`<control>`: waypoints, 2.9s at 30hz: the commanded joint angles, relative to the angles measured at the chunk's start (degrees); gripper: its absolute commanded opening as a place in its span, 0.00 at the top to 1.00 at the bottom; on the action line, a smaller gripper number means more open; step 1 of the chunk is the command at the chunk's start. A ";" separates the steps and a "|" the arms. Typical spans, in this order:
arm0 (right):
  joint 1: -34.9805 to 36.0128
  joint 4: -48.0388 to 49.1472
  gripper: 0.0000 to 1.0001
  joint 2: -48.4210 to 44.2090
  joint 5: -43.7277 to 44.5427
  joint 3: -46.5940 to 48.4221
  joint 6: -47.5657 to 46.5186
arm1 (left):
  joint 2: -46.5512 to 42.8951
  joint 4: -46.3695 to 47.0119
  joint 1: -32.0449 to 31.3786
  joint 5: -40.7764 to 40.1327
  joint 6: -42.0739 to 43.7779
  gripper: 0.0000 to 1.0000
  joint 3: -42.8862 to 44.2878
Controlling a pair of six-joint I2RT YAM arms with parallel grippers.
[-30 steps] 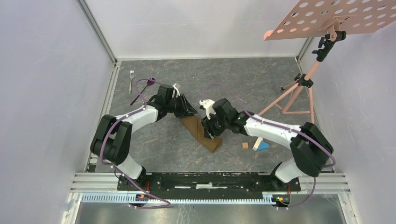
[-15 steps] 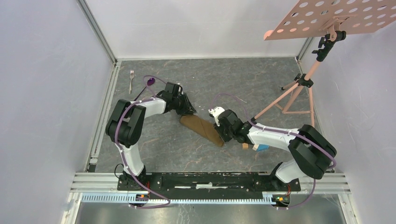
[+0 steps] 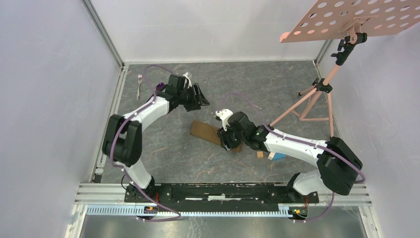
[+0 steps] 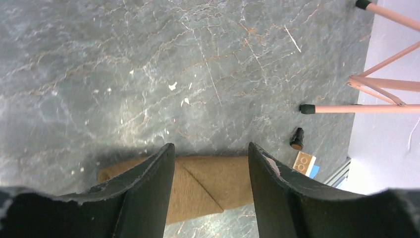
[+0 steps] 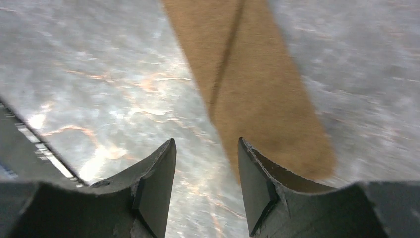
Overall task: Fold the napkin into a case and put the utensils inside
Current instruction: Rotate the smaller rectangle-folded napkin at the center of the board, then move the smaller rectangle-folded napkin to the center of the board, then pick up the spoon from the corner of the board.
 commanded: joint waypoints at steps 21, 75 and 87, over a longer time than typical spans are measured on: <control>-23.71 12.72 0.43 8.56 -11.52 -3.45 4.31 | 5.77 17.47 -9.35 10.22 -15.33 0.42 -16.47; -18.14 -1.63 0.16 -27.60 -10.16 -23.91 5.92 | -16.02 -4.07 -15.52 -7.21 -1.47 0.11 -17.80; -18.13 -2.72 0.10 -28.09 -11.27 -14.76 -2.91 | 7.26 -24.20 13.95 -22.68 33.24 0.15 20.43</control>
